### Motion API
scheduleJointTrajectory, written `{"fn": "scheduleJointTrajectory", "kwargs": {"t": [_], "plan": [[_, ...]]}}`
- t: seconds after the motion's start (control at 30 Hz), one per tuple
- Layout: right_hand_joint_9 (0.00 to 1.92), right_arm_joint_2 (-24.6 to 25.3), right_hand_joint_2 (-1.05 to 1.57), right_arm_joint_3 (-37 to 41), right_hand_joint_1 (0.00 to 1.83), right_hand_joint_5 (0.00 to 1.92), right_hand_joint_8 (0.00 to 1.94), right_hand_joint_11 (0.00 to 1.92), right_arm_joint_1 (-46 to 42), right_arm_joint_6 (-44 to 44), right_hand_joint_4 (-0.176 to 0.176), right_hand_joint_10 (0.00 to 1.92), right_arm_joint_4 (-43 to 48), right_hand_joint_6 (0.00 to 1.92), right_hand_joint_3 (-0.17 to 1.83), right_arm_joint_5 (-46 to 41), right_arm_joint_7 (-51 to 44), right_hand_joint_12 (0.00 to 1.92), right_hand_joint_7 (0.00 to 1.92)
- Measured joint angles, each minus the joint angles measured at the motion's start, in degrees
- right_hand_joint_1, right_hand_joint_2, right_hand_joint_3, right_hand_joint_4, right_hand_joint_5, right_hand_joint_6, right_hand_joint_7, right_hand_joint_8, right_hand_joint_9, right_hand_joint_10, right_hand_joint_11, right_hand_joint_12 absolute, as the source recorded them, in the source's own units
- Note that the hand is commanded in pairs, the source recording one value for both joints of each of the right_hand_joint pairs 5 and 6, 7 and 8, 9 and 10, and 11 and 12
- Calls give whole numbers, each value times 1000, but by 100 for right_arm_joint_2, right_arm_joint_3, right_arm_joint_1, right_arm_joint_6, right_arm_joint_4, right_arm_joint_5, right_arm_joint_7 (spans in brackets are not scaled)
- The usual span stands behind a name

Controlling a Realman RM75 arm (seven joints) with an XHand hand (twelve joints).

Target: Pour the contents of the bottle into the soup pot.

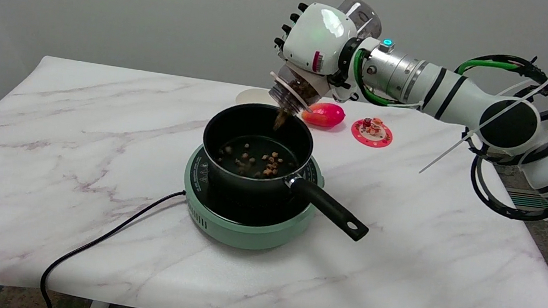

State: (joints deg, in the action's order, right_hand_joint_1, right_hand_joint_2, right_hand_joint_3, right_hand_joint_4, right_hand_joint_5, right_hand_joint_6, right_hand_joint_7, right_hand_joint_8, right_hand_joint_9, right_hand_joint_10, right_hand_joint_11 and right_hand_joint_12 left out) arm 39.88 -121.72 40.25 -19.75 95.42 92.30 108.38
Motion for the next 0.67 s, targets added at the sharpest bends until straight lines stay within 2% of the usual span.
{"fn": "scheduleJointTrajectory", "kwargs": {"t": [0.33,0.67], "plan": [[1350,-7,923,-45,1461,1920,1828,1177,54,4,0,1350,-51,1920,607,-286,7,1177,1828],[1334,-11,818,-38,1499,1903,1804,1159,-28,188,0,1334,-223,1903,657,-1356,0,1159,1804]]}}
